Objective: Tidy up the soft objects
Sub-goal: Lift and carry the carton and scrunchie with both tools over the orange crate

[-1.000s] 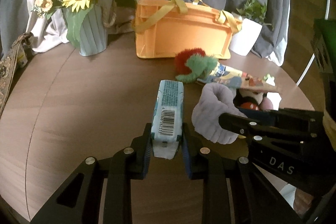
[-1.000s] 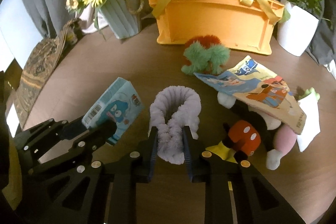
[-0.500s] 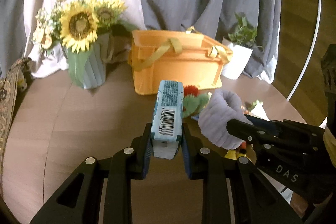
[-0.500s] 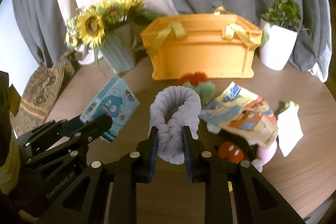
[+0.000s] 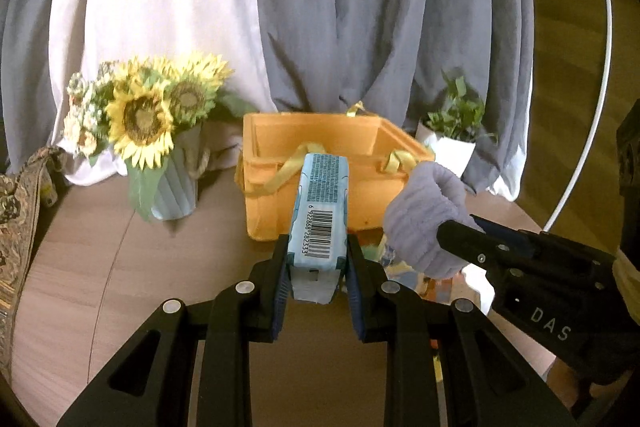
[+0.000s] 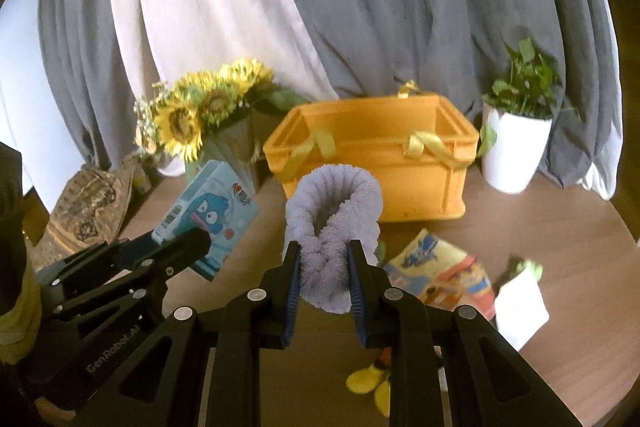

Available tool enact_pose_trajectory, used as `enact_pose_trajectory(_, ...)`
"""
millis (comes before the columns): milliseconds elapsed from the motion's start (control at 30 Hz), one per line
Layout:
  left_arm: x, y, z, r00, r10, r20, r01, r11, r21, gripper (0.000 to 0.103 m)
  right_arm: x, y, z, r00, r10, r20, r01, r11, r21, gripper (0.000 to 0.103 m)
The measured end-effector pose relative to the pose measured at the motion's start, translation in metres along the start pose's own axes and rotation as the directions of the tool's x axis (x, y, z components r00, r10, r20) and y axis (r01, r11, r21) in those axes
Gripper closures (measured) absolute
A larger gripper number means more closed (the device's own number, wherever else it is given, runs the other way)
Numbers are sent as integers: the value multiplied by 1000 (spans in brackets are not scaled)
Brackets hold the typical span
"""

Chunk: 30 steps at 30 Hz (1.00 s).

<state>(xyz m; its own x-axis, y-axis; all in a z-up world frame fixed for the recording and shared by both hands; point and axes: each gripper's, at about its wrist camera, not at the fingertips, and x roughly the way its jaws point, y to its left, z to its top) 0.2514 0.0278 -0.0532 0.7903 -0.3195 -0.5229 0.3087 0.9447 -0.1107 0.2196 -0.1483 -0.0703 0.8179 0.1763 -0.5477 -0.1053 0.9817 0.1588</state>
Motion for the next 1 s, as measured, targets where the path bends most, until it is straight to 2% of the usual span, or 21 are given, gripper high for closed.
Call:
enact_pose_trajectory(267, 7, -21, 28, 997, 44, 69, -45, 999, 8, 77, -5, -25, 31, 996, 43, 76, -42, 999, -13, 79)
enact_pose_trajectory(600, 18, -33, 61, 982, 90, 165, -94, 995, 19, 77, -5, -46, 69, 983, 80, 163, -74, 996, -39, 79)
enact_pose_trajectory(700, 25, -34, 72, 978, 106, 178, -112, 994, 20, 77, -2, -49, 78, 978, 82, 190, -75, 996, -43, 79)
enact_pose_trajectory(1000, 57, -29, 99, 975, 125, 184, -130, 991, 15, 77, 24, -59, 105, 976, 85, 201, -78, 996, -45, 79)
